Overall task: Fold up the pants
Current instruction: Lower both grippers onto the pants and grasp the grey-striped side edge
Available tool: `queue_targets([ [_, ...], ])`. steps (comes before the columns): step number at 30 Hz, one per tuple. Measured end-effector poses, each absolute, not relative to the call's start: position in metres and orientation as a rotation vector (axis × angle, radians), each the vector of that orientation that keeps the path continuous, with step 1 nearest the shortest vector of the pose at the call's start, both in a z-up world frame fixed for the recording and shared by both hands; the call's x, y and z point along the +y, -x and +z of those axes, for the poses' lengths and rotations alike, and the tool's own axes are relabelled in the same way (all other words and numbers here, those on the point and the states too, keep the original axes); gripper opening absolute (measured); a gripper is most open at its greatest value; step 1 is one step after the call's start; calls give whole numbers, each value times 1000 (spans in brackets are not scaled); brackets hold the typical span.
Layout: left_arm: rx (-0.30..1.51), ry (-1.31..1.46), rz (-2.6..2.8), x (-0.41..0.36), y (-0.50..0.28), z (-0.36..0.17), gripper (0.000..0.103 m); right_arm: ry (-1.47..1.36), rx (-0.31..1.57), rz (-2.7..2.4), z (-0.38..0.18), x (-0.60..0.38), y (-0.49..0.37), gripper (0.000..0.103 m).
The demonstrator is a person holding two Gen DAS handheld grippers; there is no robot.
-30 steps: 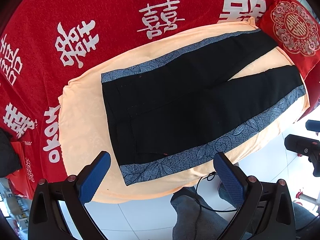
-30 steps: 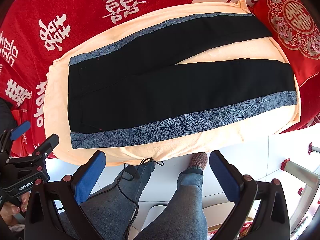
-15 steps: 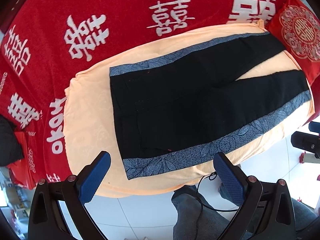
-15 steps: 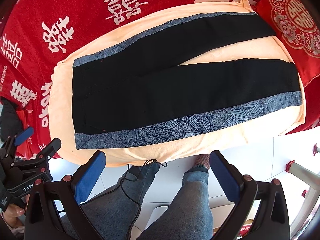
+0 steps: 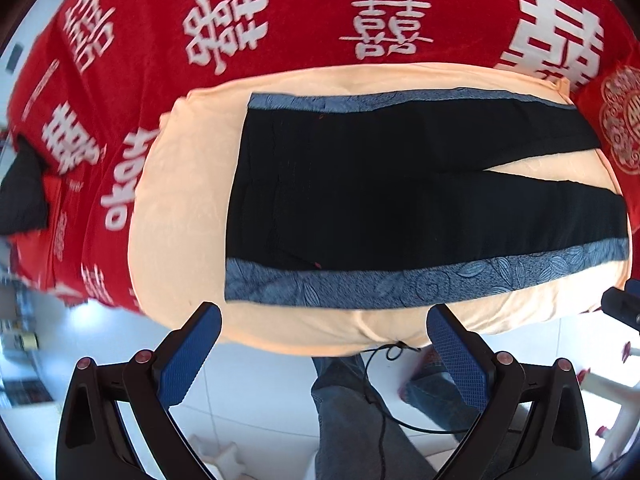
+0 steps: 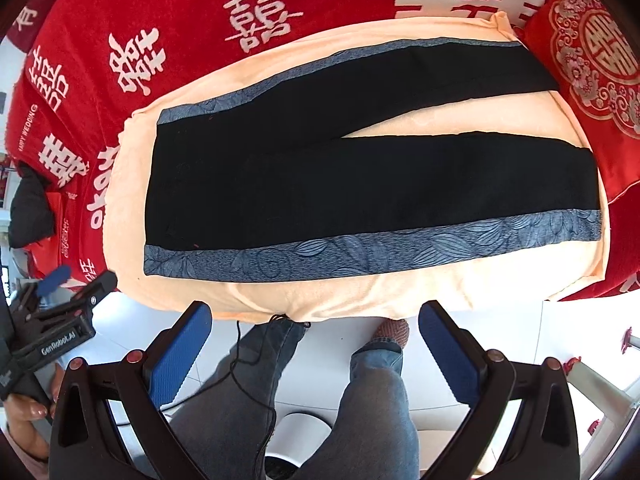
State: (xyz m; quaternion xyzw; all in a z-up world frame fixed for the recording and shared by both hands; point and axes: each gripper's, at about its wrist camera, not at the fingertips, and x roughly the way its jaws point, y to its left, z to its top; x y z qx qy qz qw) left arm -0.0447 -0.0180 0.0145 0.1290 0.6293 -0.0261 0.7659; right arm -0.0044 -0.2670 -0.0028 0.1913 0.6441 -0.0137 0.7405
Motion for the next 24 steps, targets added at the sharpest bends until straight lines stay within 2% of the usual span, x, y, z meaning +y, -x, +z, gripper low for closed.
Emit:
queue_targets([
  [8,1412,-251,-28,-8,67,0,103,-447,1435,-20,-16,-270,3,103],
  [15,1566,-246,13,15,47,-56,103,-408,1447,-55,-37,-251,0,103],
  [19,1465,-262,19,22,40,-63,103,-393,1456,-82,-50,-241,0,103],
  [24,1467,-258,-49,27,28,-82,103,-416,1452,-104,-69,-230,-4,103],
])
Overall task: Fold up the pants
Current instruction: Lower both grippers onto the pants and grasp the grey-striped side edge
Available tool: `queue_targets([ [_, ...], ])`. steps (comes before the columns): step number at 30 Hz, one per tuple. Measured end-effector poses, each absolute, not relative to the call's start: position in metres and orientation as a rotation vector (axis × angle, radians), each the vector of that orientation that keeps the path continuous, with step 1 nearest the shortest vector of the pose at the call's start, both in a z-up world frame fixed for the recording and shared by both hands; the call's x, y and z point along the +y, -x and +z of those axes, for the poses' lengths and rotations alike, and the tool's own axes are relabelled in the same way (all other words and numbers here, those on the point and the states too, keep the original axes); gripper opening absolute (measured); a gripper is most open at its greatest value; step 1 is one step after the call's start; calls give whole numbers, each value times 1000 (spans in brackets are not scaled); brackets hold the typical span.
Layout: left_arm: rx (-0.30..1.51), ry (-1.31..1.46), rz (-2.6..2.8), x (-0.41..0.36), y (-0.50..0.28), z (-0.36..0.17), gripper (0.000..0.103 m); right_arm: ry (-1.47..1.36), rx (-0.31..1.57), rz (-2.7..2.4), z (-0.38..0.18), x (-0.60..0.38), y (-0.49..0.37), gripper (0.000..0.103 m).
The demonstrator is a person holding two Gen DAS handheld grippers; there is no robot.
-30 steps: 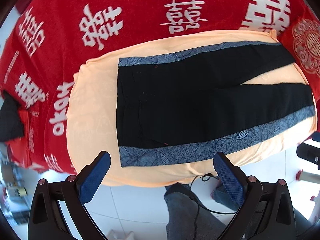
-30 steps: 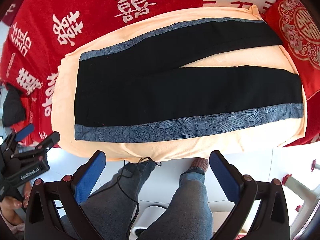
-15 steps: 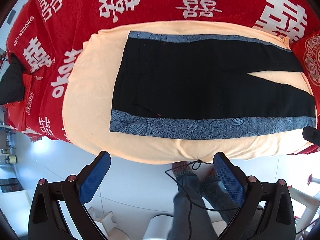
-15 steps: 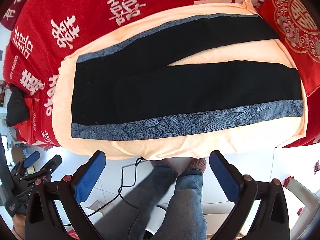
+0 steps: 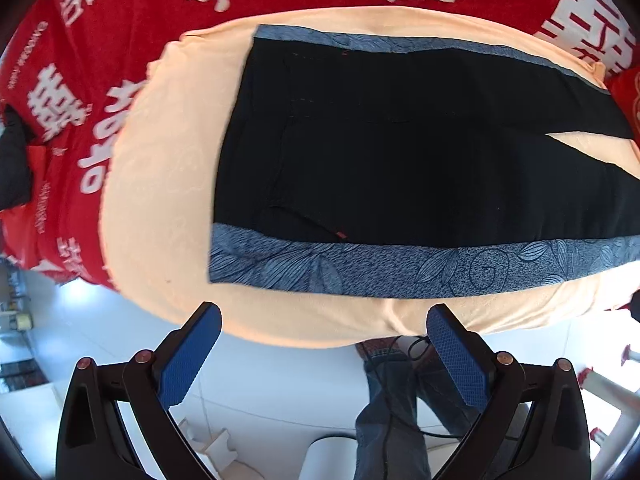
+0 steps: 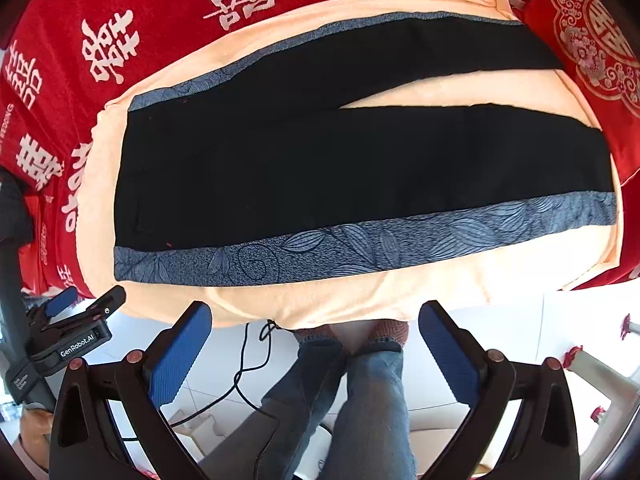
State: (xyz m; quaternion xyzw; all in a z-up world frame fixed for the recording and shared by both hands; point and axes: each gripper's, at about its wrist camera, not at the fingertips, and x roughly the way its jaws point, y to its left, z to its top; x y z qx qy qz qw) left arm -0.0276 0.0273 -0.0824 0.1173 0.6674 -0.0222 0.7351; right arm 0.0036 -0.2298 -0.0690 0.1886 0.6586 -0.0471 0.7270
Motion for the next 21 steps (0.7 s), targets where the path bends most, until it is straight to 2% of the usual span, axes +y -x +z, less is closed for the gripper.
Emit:
queue_targets([
  [13,1442,-188,-74,39,2,-122,103,-433,1474,-74,-124,-211,-26,103],
  [21,1433,-56,-64,51,0,-152,103,-553,1408,79,-153,-211,-30,103],
])
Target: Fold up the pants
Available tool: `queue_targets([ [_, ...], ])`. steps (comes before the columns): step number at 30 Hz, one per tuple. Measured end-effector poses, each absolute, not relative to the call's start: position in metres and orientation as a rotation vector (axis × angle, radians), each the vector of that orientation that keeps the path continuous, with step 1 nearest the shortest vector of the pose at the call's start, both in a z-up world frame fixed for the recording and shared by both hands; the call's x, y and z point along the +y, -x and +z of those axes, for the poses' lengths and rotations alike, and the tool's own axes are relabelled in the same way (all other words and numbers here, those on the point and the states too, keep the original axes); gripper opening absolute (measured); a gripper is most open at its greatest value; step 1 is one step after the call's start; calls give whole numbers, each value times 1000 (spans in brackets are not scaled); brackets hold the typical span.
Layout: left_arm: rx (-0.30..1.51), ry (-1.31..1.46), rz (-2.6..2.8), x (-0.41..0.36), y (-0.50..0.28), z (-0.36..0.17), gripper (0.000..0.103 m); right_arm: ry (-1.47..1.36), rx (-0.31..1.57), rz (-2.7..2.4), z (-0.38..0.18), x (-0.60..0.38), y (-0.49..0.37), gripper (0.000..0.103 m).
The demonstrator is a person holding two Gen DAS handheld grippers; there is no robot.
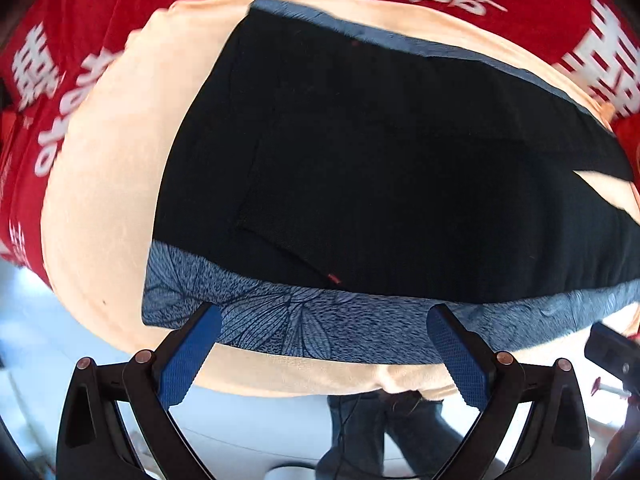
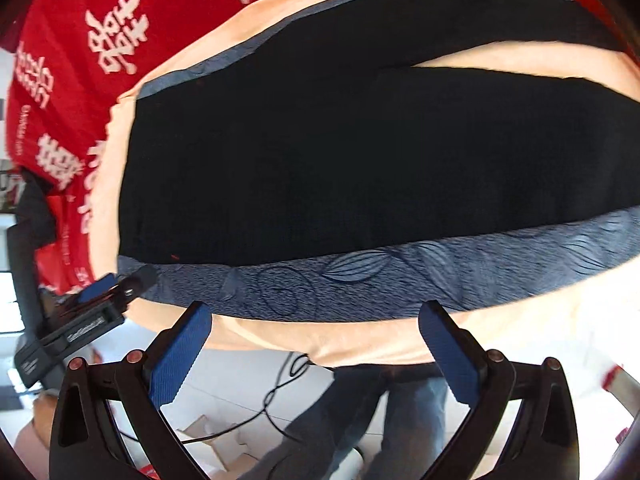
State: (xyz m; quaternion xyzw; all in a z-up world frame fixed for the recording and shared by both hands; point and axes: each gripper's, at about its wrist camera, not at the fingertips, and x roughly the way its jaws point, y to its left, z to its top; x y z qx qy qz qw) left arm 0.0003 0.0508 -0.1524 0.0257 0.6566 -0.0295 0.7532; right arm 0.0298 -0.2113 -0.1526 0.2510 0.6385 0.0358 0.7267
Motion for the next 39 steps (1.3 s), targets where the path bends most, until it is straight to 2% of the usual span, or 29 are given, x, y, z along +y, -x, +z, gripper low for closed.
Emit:
queue_targets([
  [6,1431,160,-41,87,13,-172,103,-906,1394,225,-193,-220,-13,101],
  [8,1442,203,-44,95,20,-182,103,-951,1393,262,-206,-215,-8,90],
  [9,1444,212,-48,98,23,-185,103,-965,1404,278,-215,-210,-6,74],
  [10,1444,220,-51,100,25,-190,103,-987,1410,296,-223,-207,-4,69],
  [19,1463,298,-169,95,34,-206,103,-1209,1318,447,-267,-180,-19,69],
  [25,1481,518,-276,90,29,-211,103,-1244,1180,536,-223,-179,-36,68],
  [31,1423,654,-207,99,10,-212,103,-1199,1175,582,-200,-180,-44,68],
  [32,1412,660,-190,103,8,-210,100,-1194,1186,575,-202,-181,-42,68],
  [33,1406,654,-177,106,7,-209,92,-1190,1203,559,-208,-184,-36,68],
  [39,1415,542,-163,109,2,-207,73,-1331,1190,374,-242,-225,-1,67],
])
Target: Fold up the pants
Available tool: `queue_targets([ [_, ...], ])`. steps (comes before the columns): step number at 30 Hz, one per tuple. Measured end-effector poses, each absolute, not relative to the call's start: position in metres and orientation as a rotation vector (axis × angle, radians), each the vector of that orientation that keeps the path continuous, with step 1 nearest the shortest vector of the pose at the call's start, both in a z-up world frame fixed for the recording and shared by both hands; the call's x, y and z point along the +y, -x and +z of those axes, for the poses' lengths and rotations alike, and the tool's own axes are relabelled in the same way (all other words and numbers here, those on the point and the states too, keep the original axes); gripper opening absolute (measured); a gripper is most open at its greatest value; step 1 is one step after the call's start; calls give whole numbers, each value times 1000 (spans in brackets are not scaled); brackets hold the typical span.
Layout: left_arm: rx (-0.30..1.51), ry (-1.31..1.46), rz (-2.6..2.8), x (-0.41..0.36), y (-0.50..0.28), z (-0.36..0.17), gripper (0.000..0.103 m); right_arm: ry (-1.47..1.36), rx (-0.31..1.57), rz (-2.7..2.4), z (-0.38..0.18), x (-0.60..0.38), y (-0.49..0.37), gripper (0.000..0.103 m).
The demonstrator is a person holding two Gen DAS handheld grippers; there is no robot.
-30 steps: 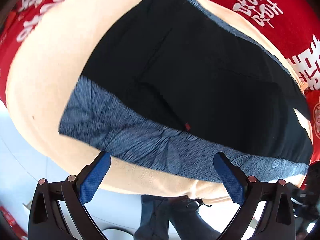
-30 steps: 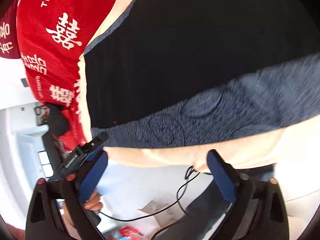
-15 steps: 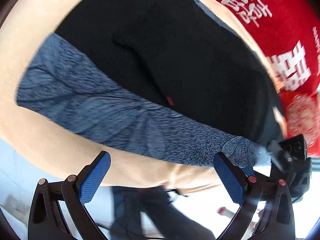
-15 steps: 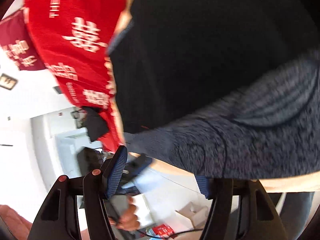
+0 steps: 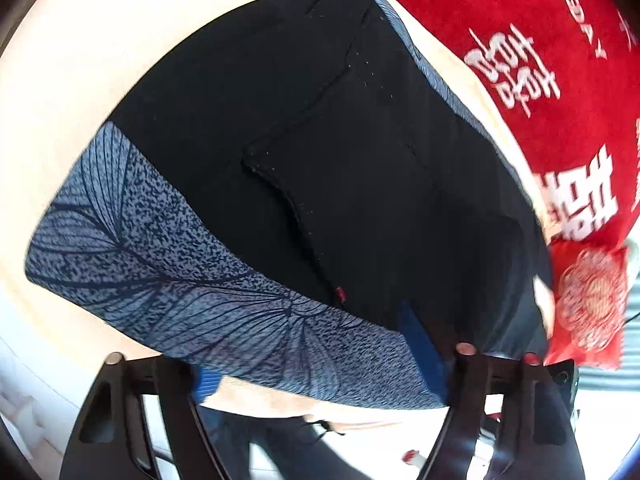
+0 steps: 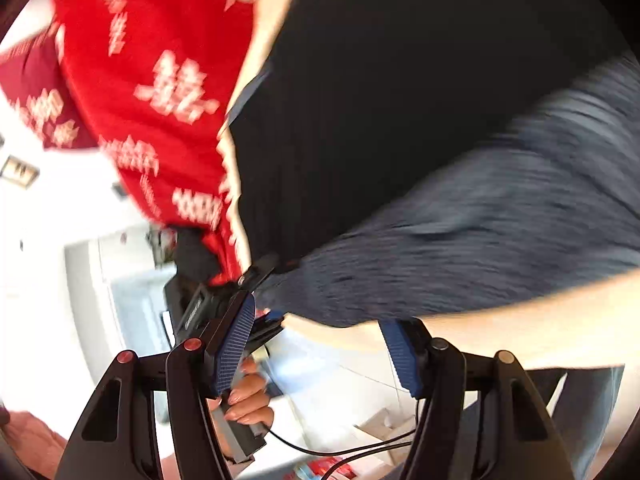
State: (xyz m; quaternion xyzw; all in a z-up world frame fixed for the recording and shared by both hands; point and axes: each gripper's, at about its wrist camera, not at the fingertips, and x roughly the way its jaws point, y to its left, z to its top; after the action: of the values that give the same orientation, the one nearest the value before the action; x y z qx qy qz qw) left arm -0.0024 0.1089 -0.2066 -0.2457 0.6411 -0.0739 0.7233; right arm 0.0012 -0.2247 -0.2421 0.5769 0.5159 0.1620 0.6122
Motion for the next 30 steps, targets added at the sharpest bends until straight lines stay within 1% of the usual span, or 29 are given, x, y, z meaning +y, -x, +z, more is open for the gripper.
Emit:
queue_targets([
  [1,1419,523,-157,109,0,-207,66,-1395,1163,348,-249,-233,5,59],
  [2,1424,508,-149,109,-1,-207,62,-1472,1130,326,-256,-241,12,51],
  [3,1431,497,-142,111,-2,-207,53,-1613,1070,297,-268,-249,21,29],
  [4,1437,493,-136,116,-2,-207,44,-1715,1018,272,-274,-255,28,11],
  [5,1442,505,-142,119,-4,-207,39,-1774,972,246,-274,-259,34,11],
  [6,1449,516,-140,122,-5,-206,33,-1765,966,241,-268,-262,34,11],
  [10,1431,522,-120,126,-16,-179,33,-1500,1066,338,-212,-268,0,10],
  [14,1354,486,-122,114,-44,-137,33,-1263,1124,439,-155,-281,-70,10],
  [16,1309,459,-130,105,-70,-121,33,-1191,1125,477,-138,-291,-103,10],
  [18,1274,427,-135,100,-96,-112,33,-1115,1146,498,-124,-297,-145,10],
  [20,1244,404,-130,92,-132,-110,33,-1062,1181,495,-126,-302,-180,11],
  [21,1230,385,-124,86,-151,-112,33,-1039,1197,494,-127,-306,-200,14],
  [23,1200,302,-94,72,-187,-120,34,-969,1230,489,-134,-309,-236,14],
  [24,1200,270,-74,69,-201,-128,39,-932,1249,478,-139,-310,-254,14],
  [25,1203,235,-45,64,-216,-137,47,-906,1270,464,-144,-307,-273,14],
  [27,1212,185,6,61,-240,-157,52,-874,1312,438,-165,-312,-297,14],
  [28,1222,165,27,60,-247,-164,58,-866,1335,423,-178,-314,-308,14],
  [30,1241,115,71,55,-259,-175,60,-860,1386,378,-202,-317,-323,17],
])
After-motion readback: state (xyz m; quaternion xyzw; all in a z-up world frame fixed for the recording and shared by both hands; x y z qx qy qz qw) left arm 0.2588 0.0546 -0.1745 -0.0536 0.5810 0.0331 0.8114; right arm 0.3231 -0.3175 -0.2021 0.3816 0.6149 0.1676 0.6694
